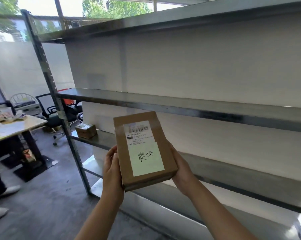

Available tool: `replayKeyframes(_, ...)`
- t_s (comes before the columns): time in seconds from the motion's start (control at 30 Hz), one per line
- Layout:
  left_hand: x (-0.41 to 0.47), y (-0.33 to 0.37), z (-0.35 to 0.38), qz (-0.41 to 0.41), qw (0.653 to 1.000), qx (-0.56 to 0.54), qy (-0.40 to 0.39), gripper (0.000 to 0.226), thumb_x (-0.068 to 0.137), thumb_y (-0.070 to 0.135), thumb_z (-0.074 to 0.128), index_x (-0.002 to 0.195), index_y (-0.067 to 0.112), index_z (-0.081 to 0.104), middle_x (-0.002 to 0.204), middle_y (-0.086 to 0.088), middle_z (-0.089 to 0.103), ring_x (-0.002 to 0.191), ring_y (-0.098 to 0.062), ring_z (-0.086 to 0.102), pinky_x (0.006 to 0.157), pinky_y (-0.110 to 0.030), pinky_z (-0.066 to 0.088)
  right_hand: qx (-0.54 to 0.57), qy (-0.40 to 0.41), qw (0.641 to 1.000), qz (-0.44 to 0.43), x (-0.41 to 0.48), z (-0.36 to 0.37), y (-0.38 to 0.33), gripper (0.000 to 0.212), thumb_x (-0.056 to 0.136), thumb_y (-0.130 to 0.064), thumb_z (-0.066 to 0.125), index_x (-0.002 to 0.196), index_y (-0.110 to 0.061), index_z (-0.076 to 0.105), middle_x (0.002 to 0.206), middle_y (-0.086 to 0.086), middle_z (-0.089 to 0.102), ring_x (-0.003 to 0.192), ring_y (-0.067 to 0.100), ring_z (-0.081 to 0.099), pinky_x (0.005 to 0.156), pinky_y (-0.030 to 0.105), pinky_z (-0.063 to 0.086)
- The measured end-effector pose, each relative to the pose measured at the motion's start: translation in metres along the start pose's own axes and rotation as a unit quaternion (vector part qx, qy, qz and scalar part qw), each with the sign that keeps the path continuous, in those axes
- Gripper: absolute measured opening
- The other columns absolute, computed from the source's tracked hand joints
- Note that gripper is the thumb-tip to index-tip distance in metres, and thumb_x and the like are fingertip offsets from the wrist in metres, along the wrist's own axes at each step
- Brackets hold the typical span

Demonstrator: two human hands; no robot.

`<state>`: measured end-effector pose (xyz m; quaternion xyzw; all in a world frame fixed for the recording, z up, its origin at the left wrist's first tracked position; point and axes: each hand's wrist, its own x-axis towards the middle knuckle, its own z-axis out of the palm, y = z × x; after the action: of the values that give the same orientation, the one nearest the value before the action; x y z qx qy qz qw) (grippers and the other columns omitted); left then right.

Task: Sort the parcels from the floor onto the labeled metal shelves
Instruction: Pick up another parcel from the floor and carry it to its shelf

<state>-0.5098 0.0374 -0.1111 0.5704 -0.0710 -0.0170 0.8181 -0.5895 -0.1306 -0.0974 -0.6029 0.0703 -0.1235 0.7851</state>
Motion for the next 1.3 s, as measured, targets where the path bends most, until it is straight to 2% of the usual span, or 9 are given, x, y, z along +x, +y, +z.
replayKeyframes(0.1, -0.002, 0.000, -0.014, 0.018, 0.999, 0.030, 0.034, 0.024, 0.099, 0.051, 0.048, 0.109, 0.034, 0.062, 0.111, -0.006, 0.070, 0.104, -0.026, 0.069, 0.084, -0.043, 0.056, -0.016, -0.026, 0.999, 0.010, 0.003, 0.016, 0.005, 0.048, 0.101, -0.053, 0.032, 0.131, -0.032, 0.062, 0.119, -0.006, 0.075, 0.112, 0.013, 0.070, 0.101, 0.038, 0.050)
replayKeyframes(0.17, -0.003, 0.001, -0.024, 0.014, 0.998, 0.026, 0.052, 0.018, 0.102, 0.044, 0.047, 0.107, 0.034, 0.060, 0.107, -0.005, 0.072, 0.097, -0.022, 0.071, 0.076, -0.037, 0.056, -0.013, -0.044, 0.999, 0.018, 0.009, 0.024, 0.010, 0.049, 0.100, -0.054, 0.034, 0.133, -0.031, 0.062, 0.120, -0.003, 0.075, 0.112, 0.015, 0.070, 0.099, 0.039, 0.051)
replayKeyframes(0.33, 0.002, 0.014, -0.075, 0.038, 0.991, 0.052, 0.117, 0.020, 0.102, 0.043, 0.046, 0.113, 0.034, 0.060, 0.112, -0.007, 0.071, 0.101, -0.024, 0.070, 0.082, -0.040, 0.057, -0.024, -0.100, 0.994, 0.036, 0.031, 0.072, 0.028, 0.042, 0.104, -0.048, 0.033, 0.126, -0.031, 0.065, 0.115, -0.001, 0.076, 0.104, 0.015, 0.073, 0.079, 0.027, 0.057)
replayKeyframes(0.43, 0.003, 0.022, -0.116, 0.047, 0.986, 0.062, 0.150, 0.027, 0.103, 0.040, 0.046, 0.123, 0.026, 0.058, 0.112, -0.009, 0.072, 0.098, -0.023, 0.071, 0.074, -0.033, 0.056, -0.028, -0.140, 0.989, 0.049, 0.035, 0.110, 0.044, 0.047, 0.105, -0.050, 0.031, 0.130, -0.029, 0.064, 0.119, 0.001, 0.075, 0.110, 0.017, 0.071, 0.085, 0.029, 0.057)
replayKeyframes(0.53, 0.006, 0.033, -0.153, 0.051, 0.980, 0.061, 0.184, 0.027, 0.102, 0.040, 0.048, 0.122, 0.027, 0.059, 0.111, -0.009, 0.073, 0.094, -0.022, 0.072, 0.072, -0.032, 0.055, -0.011, -0.169, 0.984, 0.055, 0.044, 0.146, 0.063, 0.046, 0.106, -0.047, 0.032, 0.136, -0.026, 0.060, 0.123, 0.002, 0.073, 0.114, 0.021, 0.069, 0.101, 0.044, 0.051)
replayKeyframes(0.7, 0.012, 0.048, -0.206, 0.055, 0.971, 0.040, 0.230, 0.015, 0.103, 0.038, 0.049, 0.112, 0.033, 0.059, 0.106, -0.006, 0.074, 0.086, -0.016, 0.071, 0.069, -0.030, 0.054, 0.001, -0.215, 0.975, 0.059, 0.061, 0.205, 0.082, 0.041, 0.106, -0.044, 0.033, 0.136, -0.031, 0.059, 0.123, 0.004, 0.073, 0.113, 0.024, 0.070, 0.091, 0.040, 0.055)
replayKeyframes(0.97, 0.026, 0.072, -0.284, 0.068, 0.958, 0.029, 0.277, 0.017, 0.103, 0.037, 0.048, 0.112, 0.032, 0.061, 0.111, -0.013, 0.073, 0.099, -0.031, 0.071, 0.078, -0.042, 0.057, -0.031, -0.278, 0.959, 0.049, 0.086, 0.292, 0.108, 0.045, 0.107, -0.044, 0.028, 0.143, -0.030, 0.050, 0.132, 0.004, 0.068, 0.120, 0.023, 0.066, 0.098, 0.037, 0.055)
replayKeyframes(1.17, 0.040, 0.087, -0.335, 0.081, 0.951, 0.011, 0.297, 0.016, 0.104, 0.030, 0.047, 0.114, 0.029, 0.059, 0.100, -0.004, 0.073, 0.079, -0.012, 0.070, 0.060, -0.023, 0.055, -0.020, -0.287, 0.956, 0.051, 0.100, 0.351, 0.127, 0.044, 0.107, -0.040, 0.029, 0.142, -0.025, 0.051, 0.129, 0.006, 0.069, 0.117, 0.024, 0.068, 0.095, 0.036, 0.057)
replayKeyframes(1.3, 0.047, 0.093, -0.371, 0.072, 0.947, 0.015, 0.314, 0.014, 0.104, 0.030, 0.046, 0.109, 0.033, 0.059, 0.099, -0.001, 0.072, 0.080, -0.011, 0.070, 0.062, -0.025, 0.054, -0.013, -0.274, 0.960, 0.057, 0.106, 0.386, 0.147, 0.041, 0.108, -0.037, 0.031, 0.139, -0.025, 0.055, 0.127, 0.008, 0.070, 0.116, 0.028, 0.068, 0.099, 0.046, 0.054)
